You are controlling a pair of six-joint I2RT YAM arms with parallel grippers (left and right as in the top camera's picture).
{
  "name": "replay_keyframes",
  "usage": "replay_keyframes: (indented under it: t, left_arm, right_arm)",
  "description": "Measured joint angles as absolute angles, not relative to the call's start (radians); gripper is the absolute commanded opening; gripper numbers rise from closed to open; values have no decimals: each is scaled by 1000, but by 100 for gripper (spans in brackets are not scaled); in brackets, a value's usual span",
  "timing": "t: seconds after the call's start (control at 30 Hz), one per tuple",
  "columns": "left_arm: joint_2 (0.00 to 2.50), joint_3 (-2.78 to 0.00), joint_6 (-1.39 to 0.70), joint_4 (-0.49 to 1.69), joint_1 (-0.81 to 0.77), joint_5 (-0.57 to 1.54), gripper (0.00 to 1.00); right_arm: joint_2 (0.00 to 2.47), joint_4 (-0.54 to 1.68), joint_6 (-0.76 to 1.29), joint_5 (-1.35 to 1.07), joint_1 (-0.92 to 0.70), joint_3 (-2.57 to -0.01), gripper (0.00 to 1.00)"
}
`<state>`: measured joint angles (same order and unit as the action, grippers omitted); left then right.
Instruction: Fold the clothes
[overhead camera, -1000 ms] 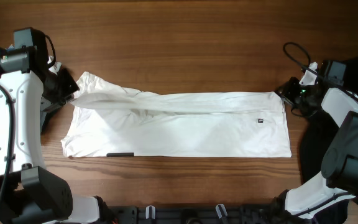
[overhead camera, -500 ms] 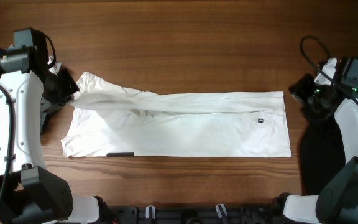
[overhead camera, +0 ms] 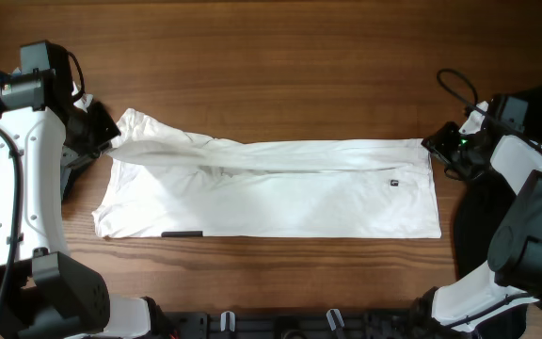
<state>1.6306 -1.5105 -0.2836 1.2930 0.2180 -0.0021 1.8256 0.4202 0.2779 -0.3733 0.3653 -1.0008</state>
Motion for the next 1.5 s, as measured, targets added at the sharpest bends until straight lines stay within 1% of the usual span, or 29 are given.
replay_keyframes:
  t: [0.03,0.07,0.1,0.13,0.4,0.5,0.57,0.7,0.8,0.9,0.97,1.17,1.27,1.33,1.37,1.43,1.47,1.5]
  left_arm:
    - [1631,-1510,-284,1290,218,-2,5]
    - [1631,-1510,-284,1290,218,-2,4]
    - [1631,-1510,-284,1290,218,-2,4]
    - [1631,-1510,-284,1290,218,-2,5]
    - [1631,-1510,-284,1285,218,-2,4]
    - [1631,-1510,-284,1275,218,-2,4]
    - [1631,-1510,-284,1275,218,-2,4]
    - [1631,-1510,-284,1276,218,-2,4]
    - [1631,-1510,-282,1309,218,-2,4]
    - [1631,-1510,-279,1383,218,-20,4]
    - [1631,-1510,-278,1415,218,-30,4]
    - [1630,-1455,-275,1432,218,-38,4]
    - [1630,-1412,-275,1434,218,-39,7]
    - [1630,-1411,-275,1437,218,-41,8]
    - [1630,-1411,-275,1443,218,-41,8]
    - [1630,-1411,-275,1451,218,-41,4]
    - [1630,-1411,-274,1455,218,-41,4]
    - [1630,-1411,-274,1458,218,-41,16]
  right_arm:
    - [1827,420,269,-375,364,-1001,24]
    - [1827,421,263,-377,362,-1001,12]
    - [1827,420,263,-377,353,-1001,7]
    - [1827,419,258,-378,344,-1001,4]
    - [1823,456,242,-385,326,-1001,4]
    - [1720,464,239,-397,326,-1002,4]
    - [1607,463,264,-405,332,-1008,4]
    - [1459,496,299,-411,368,-1015,4]
    - [1384,647,384,-365,403,-1022,4]
    - [1380,824,418,-300,410,-1024,4]
    - [1386,896,427,-229,410,-1023,4]
    - [1431,996,424,-136,410,-1023,4]
    - [1473,1036,414,-107,410,-1022,4]
    - [1499,1032,410,-80,410,-1022,14]
    - [1511,1020,406,-72,410,-1022,22]
    - [1536,979,398,-67,410,-1022,25]
    - [1536,968,397,-71,410,-1022,26]
    - [1536,952,396,-83,410,-1022,27]
